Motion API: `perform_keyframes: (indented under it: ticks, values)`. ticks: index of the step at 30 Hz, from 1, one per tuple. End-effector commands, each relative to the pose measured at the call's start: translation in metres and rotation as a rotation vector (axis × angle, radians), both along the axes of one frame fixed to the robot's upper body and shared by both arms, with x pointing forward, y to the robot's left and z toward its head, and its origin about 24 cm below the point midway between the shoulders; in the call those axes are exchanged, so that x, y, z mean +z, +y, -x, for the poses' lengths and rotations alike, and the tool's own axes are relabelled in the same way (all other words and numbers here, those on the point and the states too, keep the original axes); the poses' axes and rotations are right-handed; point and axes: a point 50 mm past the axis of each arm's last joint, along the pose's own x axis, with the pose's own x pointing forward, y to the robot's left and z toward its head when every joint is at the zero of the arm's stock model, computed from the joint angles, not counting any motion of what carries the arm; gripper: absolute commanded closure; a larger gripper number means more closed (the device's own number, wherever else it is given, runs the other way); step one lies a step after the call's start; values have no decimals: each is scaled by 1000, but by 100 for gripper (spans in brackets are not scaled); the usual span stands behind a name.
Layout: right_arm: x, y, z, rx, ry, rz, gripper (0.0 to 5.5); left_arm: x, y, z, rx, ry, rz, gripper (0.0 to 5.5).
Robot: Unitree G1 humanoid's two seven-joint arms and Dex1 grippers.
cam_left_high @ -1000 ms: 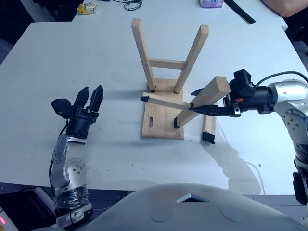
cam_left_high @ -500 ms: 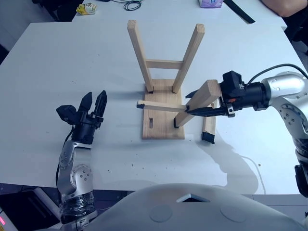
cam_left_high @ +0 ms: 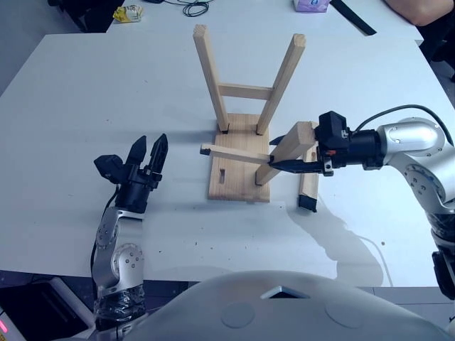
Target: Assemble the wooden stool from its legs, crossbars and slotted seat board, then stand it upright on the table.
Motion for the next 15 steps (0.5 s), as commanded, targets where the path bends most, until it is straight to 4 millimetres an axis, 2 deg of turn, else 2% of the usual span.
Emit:
perform_keyframes:
  ticks: [1,10,15]
  values:
    - [-48,-9,8,-91,218,135,348,2,-5,-7,-33,2,-17,212]
    - [-56,-6,7,-59,193,265,348,2,-13,-7,-50,0,-14,212]
    - [-57,-4,2,-69,198,271,348,2,-16,-10,-58,-8,-12,212]
